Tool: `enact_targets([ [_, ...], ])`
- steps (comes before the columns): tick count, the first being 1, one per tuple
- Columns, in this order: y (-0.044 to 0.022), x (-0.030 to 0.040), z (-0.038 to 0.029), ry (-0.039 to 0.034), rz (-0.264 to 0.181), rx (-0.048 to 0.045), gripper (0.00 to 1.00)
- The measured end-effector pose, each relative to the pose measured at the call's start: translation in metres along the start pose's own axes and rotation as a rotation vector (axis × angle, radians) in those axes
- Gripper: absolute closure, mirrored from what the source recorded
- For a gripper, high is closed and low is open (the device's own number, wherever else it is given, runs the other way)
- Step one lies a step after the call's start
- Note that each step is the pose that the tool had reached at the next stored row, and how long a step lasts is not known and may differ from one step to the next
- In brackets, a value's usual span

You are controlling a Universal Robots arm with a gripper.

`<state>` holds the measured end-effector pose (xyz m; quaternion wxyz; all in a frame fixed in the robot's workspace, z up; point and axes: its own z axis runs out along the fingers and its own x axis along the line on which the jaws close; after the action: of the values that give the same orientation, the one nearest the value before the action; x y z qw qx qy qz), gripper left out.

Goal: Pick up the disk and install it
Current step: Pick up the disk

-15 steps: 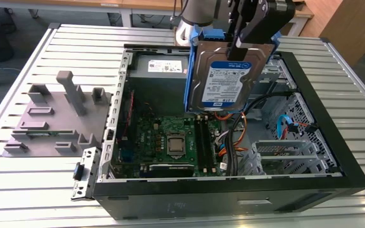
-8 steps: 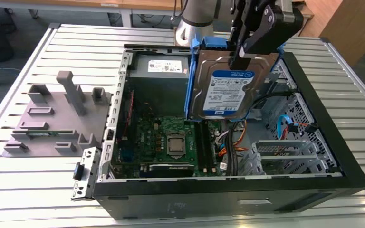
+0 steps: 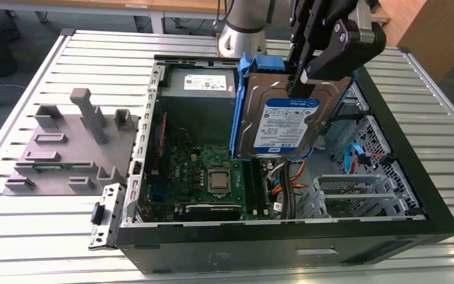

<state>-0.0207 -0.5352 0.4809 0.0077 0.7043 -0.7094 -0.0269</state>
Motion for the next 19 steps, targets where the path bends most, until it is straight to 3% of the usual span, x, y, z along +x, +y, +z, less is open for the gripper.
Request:
enact_targets([
  [10, -0.0016, 0.0145, 0.0016, -0.0004, 0.009, 0.0002, 0.65],
  [15, -0.0081, 0.0178, 0.002, -0.0005, 0.012, 0.0003, 0.65],
  [19, -0.0173, 0.0194, 0.002, -0.0006, 0.013, 0.0001, 0.65],
])
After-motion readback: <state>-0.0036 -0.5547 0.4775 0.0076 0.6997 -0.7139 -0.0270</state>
